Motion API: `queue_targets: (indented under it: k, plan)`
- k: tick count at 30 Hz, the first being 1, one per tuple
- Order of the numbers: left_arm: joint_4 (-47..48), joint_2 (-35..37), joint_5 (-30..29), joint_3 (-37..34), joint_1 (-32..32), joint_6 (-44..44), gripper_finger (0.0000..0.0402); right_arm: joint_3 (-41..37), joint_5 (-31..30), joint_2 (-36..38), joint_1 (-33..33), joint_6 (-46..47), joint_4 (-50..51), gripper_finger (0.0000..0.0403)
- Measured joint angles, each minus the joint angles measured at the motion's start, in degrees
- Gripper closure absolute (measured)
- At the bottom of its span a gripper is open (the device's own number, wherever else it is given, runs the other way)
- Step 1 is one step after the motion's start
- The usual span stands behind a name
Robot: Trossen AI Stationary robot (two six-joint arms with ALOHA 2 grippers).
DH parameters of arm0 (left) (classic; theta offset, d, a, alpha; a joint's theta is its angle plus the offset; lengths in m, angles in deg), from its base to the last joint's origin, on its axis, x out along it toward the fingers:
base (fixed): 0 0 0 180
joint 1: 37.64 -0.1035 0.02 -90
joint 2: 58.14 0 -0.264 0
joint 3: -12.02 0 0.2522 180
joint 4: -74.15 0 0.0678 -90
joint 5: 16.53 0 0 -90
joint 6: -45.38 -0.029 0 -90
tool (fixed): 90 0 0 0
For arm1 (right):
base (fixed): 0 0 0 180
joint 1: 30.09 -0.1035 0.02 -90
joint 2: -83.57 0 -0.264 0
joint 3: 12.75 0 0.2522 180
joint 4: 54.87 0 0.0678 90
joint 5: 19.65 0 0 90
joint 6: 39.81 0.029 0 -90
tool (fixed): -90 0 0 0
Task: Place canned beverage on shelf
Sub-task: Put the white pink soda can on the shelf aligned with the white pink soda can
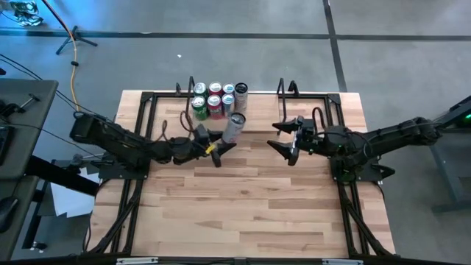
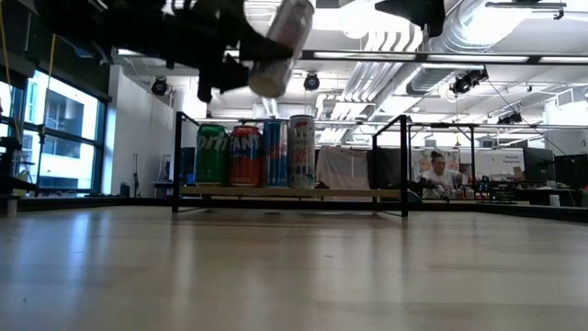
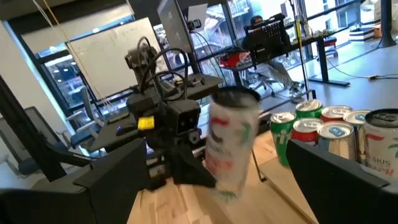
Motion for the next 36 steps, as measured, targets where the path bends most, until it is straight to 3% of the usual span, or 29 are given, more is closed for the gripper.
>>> queue_targets:
  k: [7,13,27,36]
  plan:
    - [-4.61,-9.75,-9.33,2.82,-0.56,-0.02,0.0213,0.00,0.00,-2.12,-0.01,-0.12,-2.87,0.0031]
    - [-10.56,-19.79,-12.20,8.32,-2.78,0.30,0.0212,0.00,-0.02,-1.84,-0.01,-0.26,-7.27,0.0031]
    - [-10.71,-37.17,-12.35,25.80,-9.50,1.10,0.0207,0.00,0.51,-1.84,-1.09,0.00,-11.09,0.0031]
    - [-10.51,-43.09,-11.78,32.32,-11.76,2.36,0.0207,0.00,0.55,-1.84,-1.42,1.41,-10.83,0.0031]
